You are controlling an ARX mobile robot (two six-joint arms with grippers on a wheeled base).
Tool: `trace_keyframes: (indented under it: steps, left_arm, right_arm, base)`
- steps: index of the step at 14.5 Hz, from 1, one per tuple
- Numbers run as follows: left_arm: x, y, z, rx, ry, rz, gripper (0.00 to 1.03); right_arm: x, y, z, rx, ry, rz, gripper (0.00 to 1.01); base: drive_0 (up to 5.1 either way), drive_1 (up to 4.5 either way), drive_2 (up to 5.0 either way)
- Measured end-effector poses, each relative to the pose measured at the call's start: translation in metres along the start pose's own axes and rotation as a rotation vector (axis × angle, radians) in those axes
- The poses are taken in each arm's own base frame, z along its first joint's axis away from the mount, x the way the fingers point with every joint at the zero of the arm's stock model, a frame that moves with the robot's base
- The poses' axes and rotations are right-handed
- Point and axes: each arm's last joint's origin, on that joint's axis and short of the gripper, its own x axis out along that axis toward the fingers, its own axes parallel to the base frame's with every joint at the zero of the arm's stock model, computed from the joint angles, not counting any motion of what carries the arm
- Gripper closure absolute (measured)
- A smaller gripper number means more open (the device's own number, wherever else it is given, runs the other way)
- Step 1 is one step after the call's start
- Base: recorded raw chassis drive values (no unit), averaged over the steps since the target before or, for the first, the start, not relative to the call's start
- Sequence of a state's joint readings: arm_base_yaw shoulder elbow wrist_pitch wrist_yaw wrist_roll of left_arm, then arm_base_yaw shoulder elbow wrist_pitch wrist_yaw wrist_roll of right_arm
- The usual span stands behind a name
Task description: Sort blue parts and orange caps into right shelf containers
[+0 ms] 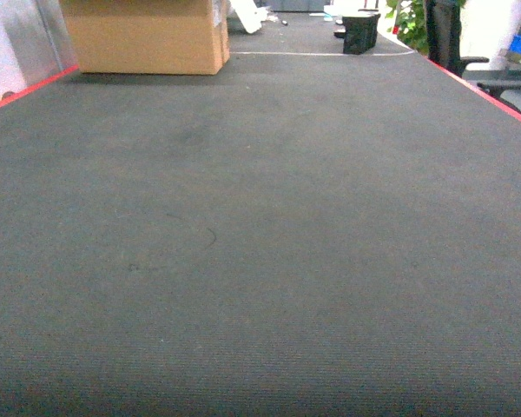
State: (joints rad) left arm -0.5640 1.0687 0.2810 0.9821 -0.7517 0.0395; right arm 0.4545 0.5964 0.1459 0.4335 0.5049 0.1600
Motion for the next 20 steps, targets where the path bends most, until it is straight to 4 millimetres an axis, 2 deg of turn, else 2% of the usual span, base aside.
trace_keyframes:
  steps: [2, 5, 6, 10, 14, 15, 17, 19, 20]
  left_arm:
    - [-0.008, -0.001, 0.003, -0.004, 0.003, 0.001, 0.60]
    - [-0.008, 0.000, 0.003, 0.003, 0.017, -0.007, 0.60]
    - [-0.011, 0.014, -0.001, 0.086, 0.117, -0.131, 0.60]
    - [-0.028, 0.061, -0.020, 0.093, 0.165, -0.188, 0.60]
    - [-0.038, 0.081, -0.028, 0.091, 0.165, -0.186, 0.60]
    - [-0.040, 0.085, -0.030, 0.090, 0.164, -0.188, 0.60]
    - [-0.044, 0.089, -0.030, 0.087, 0.156, -0.190, 0.60]
    - [-0.046, 0.103, -0.036, 0.083, 0.150, -0.165, 0.60]
    - [-0.048, 0.102, -0.035, 0.081, 0.143, -0.184, 0.60]
  right_arm:
    - [-0.010, -0.001, 0.010, 0.021, -0.085, -0.037, 0.55]
    - [-0.010, 0.000, 0.008, -0.019, -0.061, -0.031, 0.55]
    - [-0.012, -0.008, 0.004, -0.103, -0.002, 0.029, 0.55]
    - [-0.018, -0.033, -0.009, -0.137, -0.002, 0.042, 0.55]
    - [-0.022, -0.045, -0.014, -0.142, -0.001, 0.068, 0.55]
    - [-0.022, -0.054, -0.015, -0.143, -0.005, 0.034, 0.55]
    - [-0.033, -0.055, -0.025, -0.146, 0.009, 0.054, 0.55]
    - [-0.033, -0.055, -0.023, -0.146, -0.008, 0.050, 0.55]
    - [-0.033, -0.055, -0.023, -0.145, -0.015, 0.053, 0.55]
  base:
    - [0.0, 0.00, 0.0]
    - [0.0, 0.00, 0.0]
    - [0.0, 0.00, 0.0]
    - [0.0, 0.00, 0.0]
    - [0.0, 0.00, 0.0]
    - [0.0, 0.00, 0.0]
    - [0.0, 0.00, 0.0]
    - [0.0, 0.00, 0.0]
    - [0.0, 0.00, 0.0]
